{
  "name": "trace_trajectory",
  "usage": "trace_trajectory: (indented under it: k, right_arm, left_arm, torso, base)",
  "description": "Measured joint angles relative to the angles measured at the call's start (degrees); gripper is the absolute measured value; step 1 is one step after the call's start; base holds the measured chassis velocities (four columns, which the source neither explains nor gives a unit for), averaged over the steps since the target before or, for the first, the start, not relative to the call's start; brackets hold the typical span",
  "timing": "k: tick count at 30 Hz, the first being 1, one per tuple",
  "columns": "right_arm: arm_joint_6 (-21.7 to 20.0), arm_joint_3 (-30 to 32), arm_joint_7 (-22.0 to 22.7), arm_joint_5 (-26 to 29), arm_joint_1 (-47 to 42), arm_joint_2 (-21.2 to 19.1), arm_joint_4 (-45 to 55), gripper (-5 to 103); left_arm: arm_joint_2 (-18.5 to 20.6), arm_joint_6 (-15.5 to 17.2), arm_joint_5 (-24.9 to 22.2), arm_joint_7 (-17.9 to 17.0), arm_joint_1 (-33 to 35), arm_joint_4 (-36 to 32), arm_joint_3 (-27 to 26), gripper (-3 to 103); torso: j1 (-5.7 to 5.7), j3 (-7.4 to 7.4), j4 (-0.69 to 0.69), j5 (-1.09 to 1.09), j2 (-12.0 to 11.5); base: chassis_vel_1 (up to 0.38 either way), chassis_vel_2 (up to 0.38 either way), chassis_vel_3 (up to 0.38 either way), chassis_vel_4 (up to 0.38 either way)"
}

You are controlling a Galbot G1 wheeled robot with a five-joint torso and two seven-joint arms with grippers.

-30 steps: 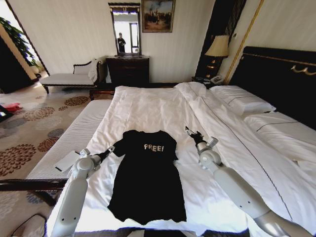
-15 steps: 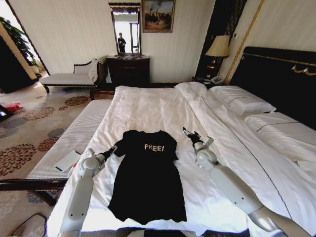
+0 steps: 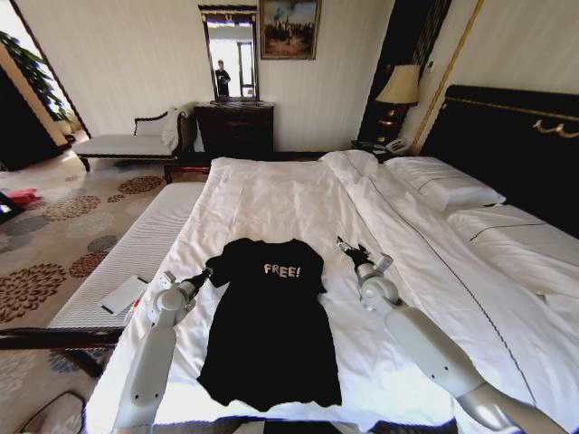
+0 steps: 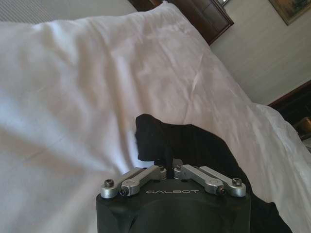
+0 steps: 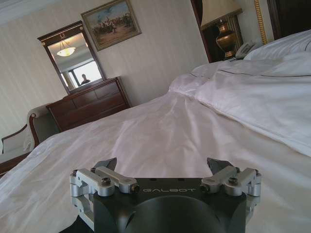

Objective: Fold the clothes on the bed.

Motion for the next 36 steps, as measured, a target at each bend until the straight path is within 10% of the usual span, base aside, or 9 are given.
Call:
trace_trajectory:
  k: [25,36]
  right_arm:
    - [-0.99,1.78,0.64,-0.42,-2.97,-0.77,2.98,100]
    - [-1.46,2.57,0.92,-0.47,-4.00,-0.98,4.15,100]
  left_arm:
    - [6.43,0.26,0.45,-2.67,0.78,-1.89,-3.94,0]
    - [9.97,2.60,0.40,-6.41,5.07,-2.43,-8.82,43]
  torso:
    - [0.00,0.00,0.00,0.00,0.00]
    - [-0.01,-0.01,0.00,-0.02,0.00]
  base:
    - [0.000,0.000,0.000,0.000]
    - [0.000,0.000,0.000,0.000]
